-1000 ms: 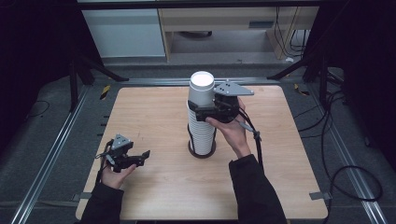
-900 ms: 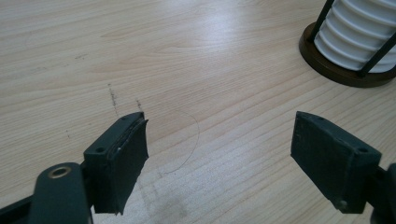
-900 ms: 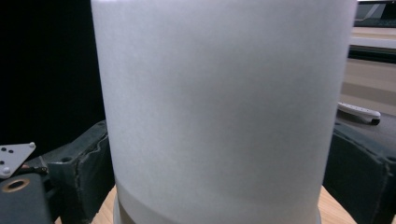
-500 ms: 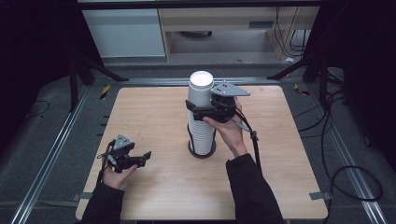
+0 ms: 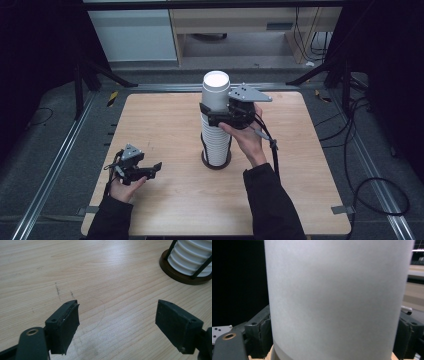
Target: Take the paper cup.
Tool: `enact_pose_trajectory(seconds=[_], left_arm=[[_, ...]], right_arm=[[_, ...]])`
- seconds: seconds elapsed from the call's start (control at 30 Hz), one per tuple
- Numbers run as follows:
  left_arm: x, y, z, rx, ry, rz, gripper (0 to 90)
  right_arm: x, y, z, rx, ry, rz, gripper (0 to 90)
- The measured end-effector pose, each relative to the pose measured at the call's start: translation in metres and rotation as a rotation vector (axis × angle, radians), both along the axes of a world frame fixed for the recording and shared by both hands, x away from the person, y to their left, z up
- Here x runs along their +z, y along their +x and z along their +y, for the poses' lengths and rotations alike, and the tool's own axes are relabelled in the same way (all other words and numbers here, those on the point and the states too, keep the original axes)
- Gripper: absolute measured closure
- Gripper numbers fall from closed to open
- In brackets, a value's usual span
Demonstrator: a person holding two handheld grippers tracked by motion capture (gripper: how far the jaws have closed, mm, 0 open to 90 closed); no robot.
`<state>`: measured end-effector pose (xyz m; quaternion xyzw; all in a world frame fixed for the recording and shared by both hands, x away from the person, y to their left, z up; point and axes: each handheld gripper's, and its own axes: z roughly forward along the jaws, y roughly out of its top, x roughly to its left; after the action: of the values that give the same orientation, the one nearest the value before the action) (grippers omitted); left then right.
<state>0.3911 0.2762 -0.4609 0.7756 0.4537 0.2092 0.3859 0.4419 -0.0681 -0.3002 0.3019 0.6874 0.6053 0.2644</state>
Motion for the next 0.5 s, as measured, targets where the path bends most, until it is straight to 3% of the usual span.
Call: enact_pose_trajectory(seconds=[0.5], left_arm=[[0.000, 0.000, 0.000, 0.000, -0.006, 0.004, 18.6]], right_arm=[[0.034, -0.005, -0.002, 0.012, 0.007, -0.038, 12.6]])
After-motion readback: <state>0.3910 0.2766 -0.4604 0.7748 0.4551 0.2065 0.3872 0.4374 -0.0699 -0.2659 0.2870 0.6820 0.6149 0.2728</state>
